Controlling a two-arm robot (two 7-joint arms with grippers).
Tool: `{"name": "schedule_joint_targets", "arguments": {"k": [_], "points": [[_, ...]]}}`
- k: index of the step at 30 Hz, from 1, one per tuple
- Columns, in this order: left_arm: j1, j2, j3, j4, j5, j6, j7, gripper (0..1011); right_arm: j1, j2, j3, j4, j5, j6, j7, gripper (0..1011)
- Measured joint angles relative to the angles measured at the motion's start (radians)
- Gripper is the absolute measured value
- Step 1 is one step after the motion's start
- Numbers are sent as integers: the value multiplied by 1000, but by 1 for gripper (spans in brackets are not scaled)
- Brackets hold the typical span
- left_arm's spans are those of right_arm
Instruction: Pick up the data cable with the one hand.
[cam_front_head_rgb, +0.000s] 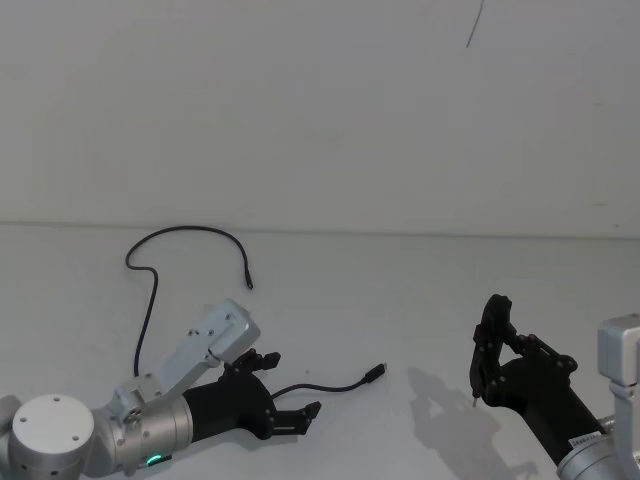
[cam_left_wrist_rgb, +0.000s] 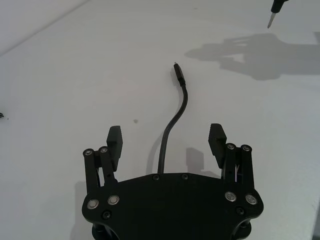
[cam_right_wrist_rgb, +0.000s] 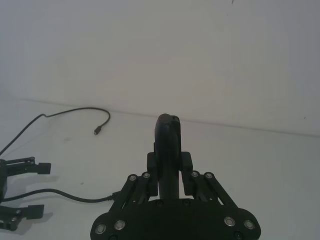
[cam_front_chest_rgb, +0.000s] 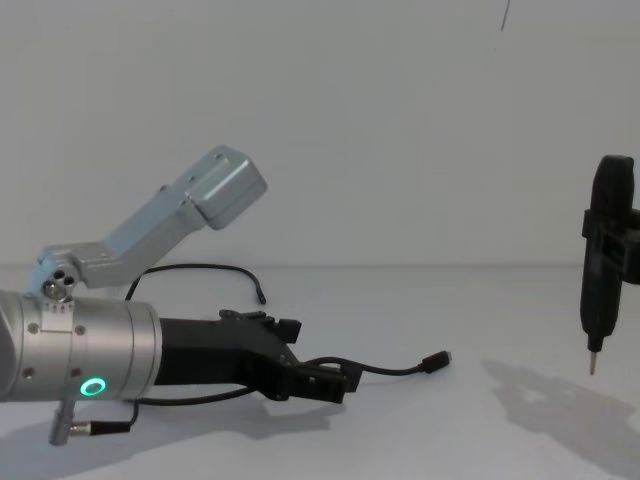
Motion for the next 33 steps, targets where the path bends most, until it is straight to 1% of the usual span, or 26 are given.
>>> {"name": "schedule_joint_targets", "arguments": {"k": [5, 18, 20, 24, 25, 26, 29, 31, 33], "points": [[-8, -12, 6, 21, 5, -8, 2, 1001, 0, 0, 0, 0, 0, 0, 0, 269], [-18, -42, 18, 63, 34, -34, 22, 994, 0, 0, 0, 0, 0, 0, 0, 269], [-19, -45, 18, 68, 36, -36, 24, 963, 0, 0, 0, 0, 0, 0, 0, 269], [-20, -55, 20, 82, 43, -40, 27, 851, 0, 0, 0, 0, 0, 0, 0, 269], [-20, -57, 20, 84, 44, -40, 27, 841, 0, 0, 0, 0, 0, 0, 0, 269], [-20, -60, 21, 88, 46, -41, 28, 799, 0, 0, 0, 0, 0, 0, 0, 269], [-20, -63, 21, 92, 48, -42, 29, 725, 0, 0, 0, 0, 0, 0, 0, 269], [-20, -67, 22, 95, 49, -43, 29, 646, 0, 0, 0, 0, 0, 0, 0, 269], [-20, -69, 22, 98, 50, -43, 29, 608, 0, 0, 0, 0, 0, 0, 0, 269]]}}
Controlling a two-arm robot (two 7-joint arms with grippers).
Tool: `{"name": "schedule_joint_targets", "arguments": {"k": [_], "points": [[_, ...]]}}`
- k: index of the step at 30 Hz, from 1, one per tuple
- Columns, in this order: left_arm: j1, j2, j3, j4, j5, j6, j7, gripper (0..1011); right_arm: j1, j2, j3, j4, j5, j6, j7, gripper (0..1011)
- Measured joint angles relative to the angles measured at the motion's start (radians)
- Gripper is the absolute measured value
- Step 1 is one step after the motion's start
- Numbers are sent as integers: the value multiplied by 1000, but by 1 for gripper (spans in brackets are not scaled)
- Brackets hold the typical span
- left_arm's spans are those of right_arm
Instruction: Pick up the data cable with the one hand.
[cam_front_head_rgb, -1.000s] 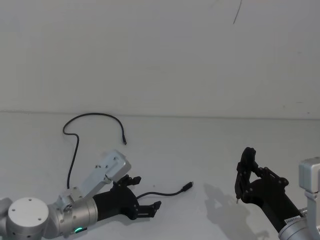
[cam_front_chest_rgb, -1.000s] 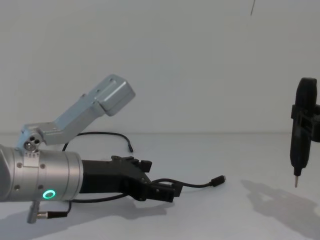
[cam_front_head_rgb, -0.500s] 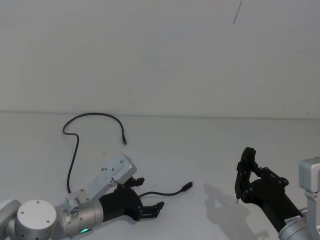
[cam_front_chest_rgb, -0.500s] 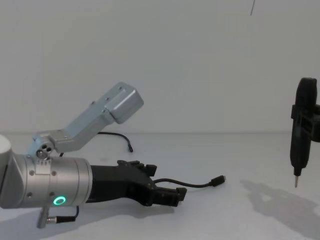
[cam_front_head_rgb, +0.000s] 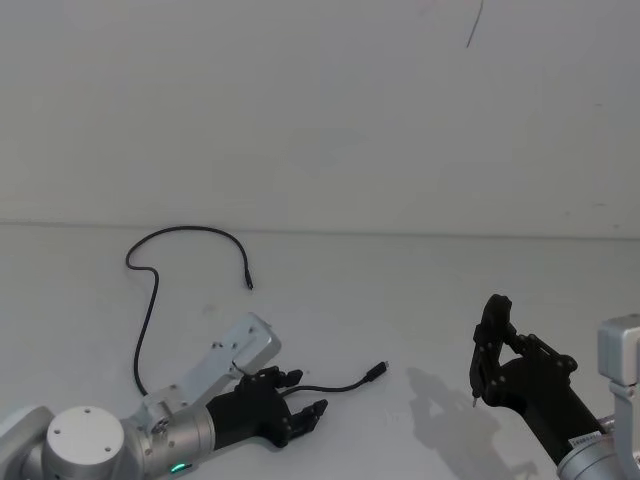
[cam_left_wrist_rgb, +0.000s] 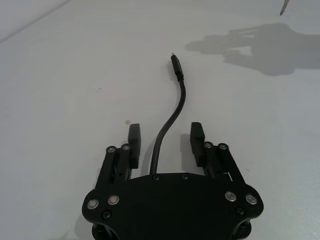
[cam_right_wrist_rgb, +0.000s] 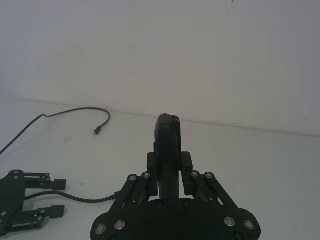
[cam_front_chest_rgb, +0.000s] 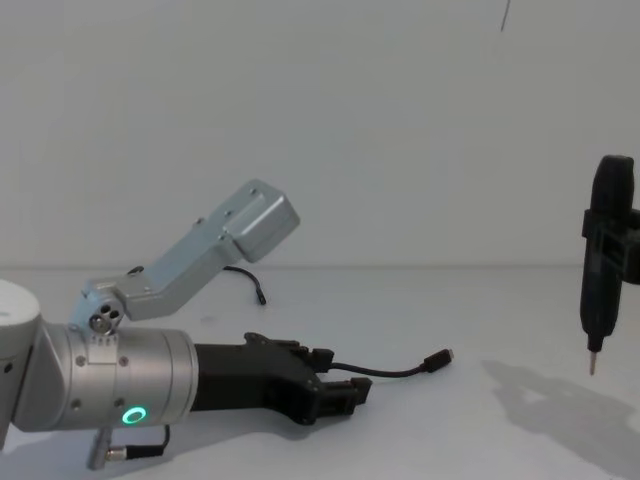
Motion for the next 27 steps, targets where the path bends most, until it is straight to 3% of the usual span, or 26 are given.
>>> {"name": "schedule_joint_targets", "arguments": {"k": [13, 27], "points": [[0, -8, 2, 11, 6, -2, 2, 191, 0, 0, 0, 0, 0, 0, 0, 269], [4, -9, -5, 7, 9, -8, 7, 92, 0, 0, 0, 0, 0, 0, 0, 269]]}}
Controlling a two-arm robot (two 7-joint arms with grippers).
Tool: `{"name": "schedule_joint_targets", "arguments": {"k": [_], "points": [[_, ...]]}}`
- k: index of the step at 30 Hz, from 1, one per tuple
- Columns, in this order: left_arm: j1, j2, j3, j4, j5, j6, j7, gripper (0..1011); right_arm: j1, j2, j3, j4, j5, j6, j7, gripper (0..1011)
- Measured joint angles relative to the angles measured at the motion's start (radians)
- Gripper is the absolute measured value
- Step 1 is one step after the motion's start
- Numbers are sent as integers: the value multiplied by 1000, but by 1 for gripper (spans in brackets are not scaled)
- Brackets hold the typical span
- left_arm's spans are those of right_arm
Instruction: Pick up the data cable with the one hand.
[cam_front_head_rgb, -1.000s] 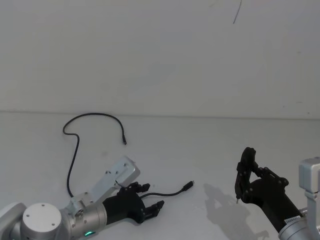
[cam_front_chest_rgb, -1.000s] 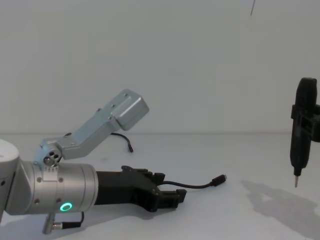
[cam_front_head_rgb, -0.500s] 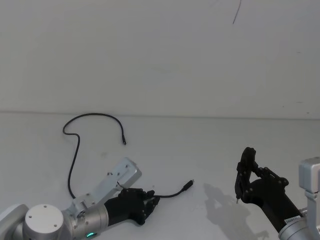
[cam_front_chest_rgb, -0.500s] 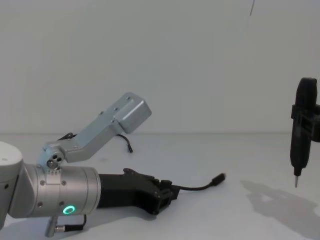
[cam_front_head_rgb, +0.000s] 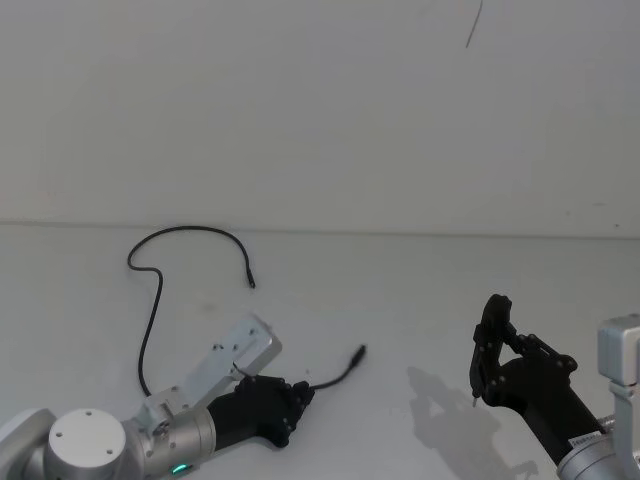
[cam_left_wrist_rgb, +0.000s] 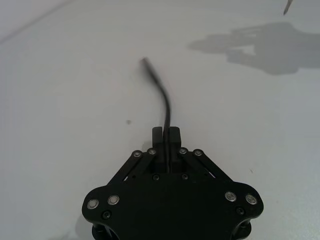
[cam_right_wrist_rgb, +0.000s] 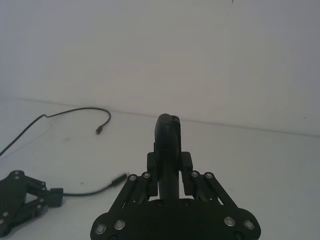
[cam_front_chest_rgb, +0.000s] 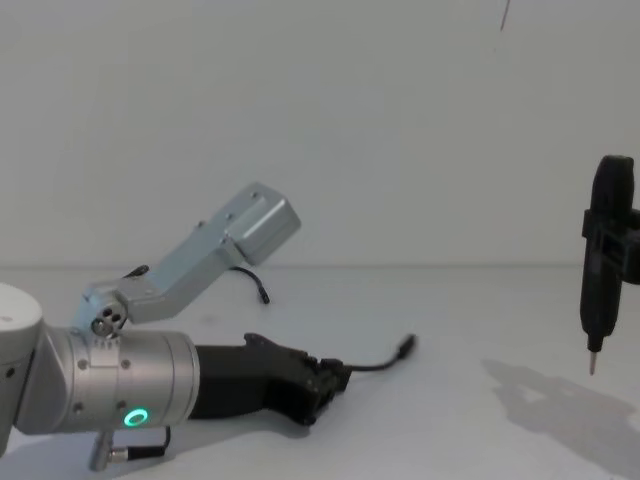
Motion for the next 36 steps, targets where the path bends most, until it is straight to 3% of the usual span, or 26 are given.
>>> {"name": "schedule_joint_targets", "arguments": {"k": [8, 15, 21, 28, 36], "points": [[12, 12, -22, -57, -2, -23, 7, 54, 0, 0, 0, 0, 0, 0, 0, 269], [28, 48, -43, -145, -20, -42, -14, 54, 0, 0, 0, 0, 0, 0, 0, 269], [49, 99, -54, -233, -42, -48, -55, 54, 0, 0, 0, 0, 0, 0, 0, 269], [98, 188, -72, -345, -73, -42, -106, 54, 0, 0, 0, 0, 0, 0, 0, 269], [150, 262, -92, -425, -93, -31, -121, 54, 0, 0, 0, 0, 0, 0, 0, 269]]}}
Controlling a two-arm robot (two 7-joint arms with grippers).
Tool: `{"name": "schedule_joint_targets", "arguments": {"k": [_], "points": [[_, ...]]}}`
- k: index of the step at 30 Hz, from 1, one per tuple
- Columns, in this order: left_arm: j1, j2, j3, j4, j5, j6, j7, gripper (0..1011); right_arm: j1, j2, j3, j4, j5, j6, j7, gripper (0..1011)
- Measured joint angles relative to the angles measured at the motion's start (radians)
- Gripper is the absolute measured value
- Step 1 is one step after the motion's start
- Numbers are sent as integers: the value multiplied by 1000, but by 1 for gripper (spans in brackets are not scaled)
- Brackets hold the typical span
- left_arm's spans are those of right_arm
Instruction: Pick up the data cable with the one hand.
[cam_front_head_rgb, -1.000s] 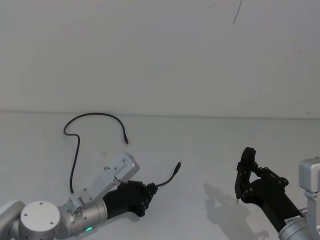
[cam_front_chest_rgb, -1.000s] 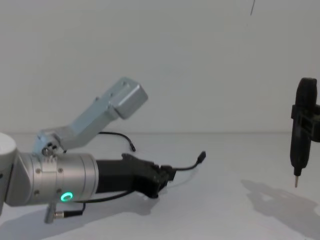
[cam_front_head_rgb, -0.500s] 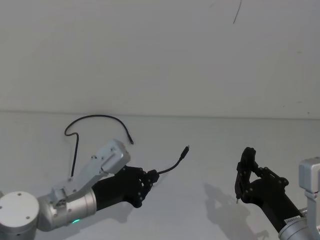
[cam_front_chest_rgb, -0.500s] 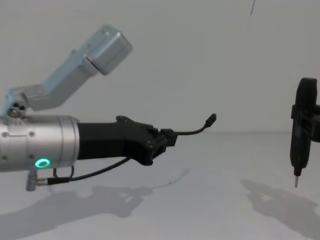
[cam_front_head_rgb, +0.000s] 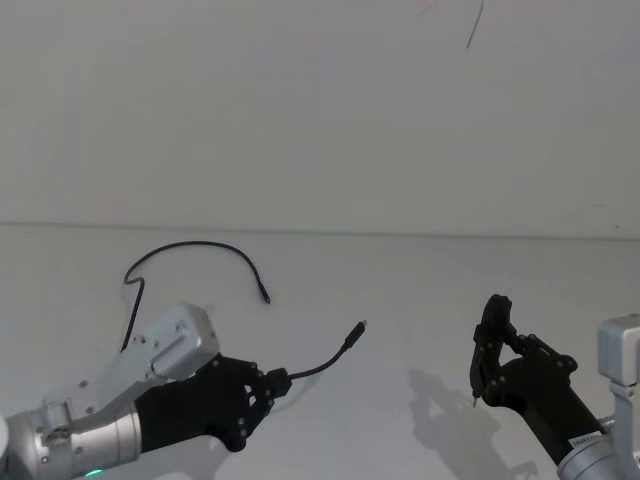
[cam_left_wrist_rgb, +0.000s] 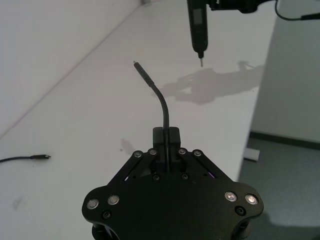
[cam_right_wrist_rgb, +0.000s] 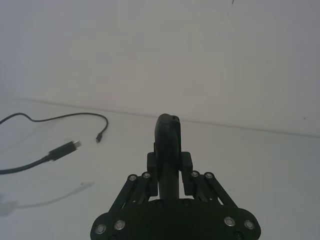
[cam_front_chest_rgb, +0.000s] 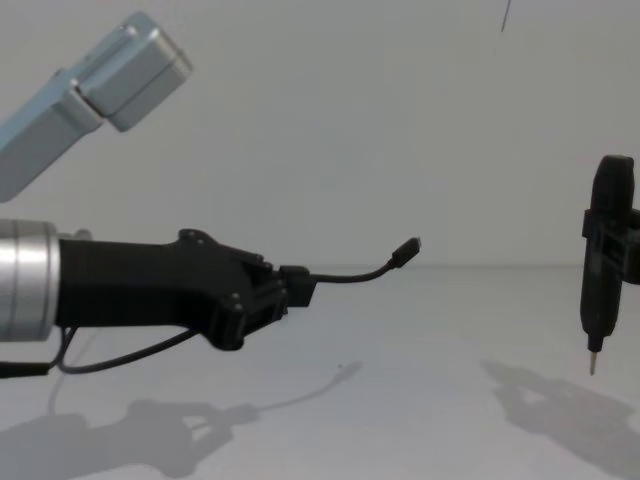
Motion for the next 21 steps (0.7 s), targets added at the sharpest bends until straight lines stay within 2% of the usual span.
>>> {"name": "schedule_joint_targets", "arguments": {"k": [4, 10, 21], "points": [[23, 28, -7, -28, -7, 4, 0, 54, 0, 0, 0, 0, 0, 0, 0, 269], [42, 49, -7, -49, -13, 10, 0, 54, 0, 0, 0, 0, 0, 0, 0, 269], [38, 34, 28, -34, -14, 14, -3, 54, 0, 0, 0, 0, 0, 0, 0, 269]]}}
